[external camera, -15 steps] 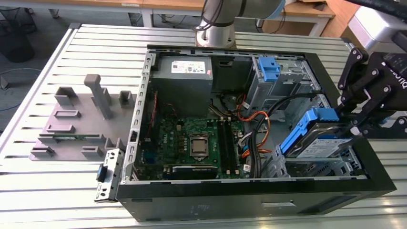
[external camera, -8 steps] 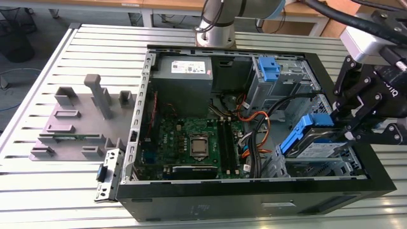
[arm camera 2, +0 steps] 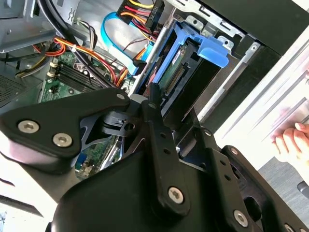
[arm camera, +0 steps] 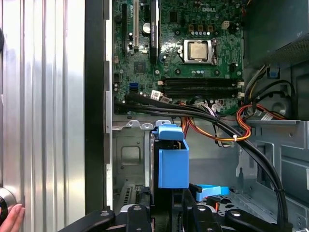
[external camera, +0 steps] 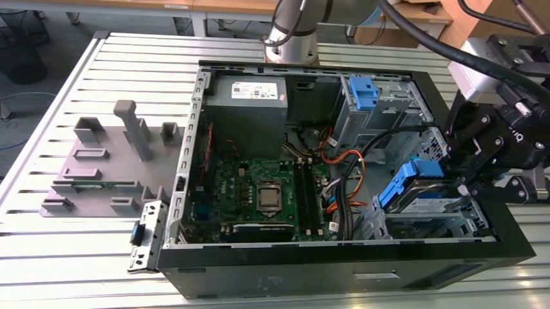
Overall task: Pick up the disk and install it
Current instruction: 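Insert the disk into the insertion slot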
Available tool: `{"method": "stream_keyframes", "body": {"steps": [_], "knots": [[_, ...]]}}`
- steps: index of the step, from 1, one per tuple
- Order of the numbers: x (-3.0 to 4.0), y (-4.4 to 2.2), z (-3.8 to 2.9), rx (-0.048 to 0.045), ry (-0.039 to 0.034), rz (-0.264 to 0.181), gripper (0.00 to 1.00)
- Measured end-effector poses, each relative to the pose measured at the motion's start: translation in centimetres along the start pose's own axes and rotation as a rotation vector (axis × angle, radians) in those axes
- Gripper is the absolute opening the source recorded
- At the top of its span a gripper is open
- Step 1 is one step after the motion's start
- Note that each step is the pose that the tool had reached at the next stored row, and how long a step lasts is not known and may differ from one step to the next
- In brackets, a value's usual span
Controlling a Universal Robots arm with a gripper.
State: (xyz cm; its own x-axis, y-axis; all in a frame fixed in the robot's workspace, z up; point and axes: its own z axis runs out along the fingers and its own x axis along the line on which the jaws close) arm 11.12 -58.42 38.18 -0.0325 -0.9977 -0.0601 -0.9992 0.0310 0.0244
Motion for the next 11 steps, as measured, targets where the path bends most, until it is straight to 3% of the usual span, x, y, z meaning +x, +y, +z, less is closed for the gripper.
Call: {"method": "stream_keyframes", "body": {"steps": [3, 11], "knots": [[0.02, -0.01, 0.46, 0.0000, 0.0000, 0.000, 0.35], [0.04, -0.02, 0.73, 0.0000, -0.0001, 0.000, 0.35]]}}
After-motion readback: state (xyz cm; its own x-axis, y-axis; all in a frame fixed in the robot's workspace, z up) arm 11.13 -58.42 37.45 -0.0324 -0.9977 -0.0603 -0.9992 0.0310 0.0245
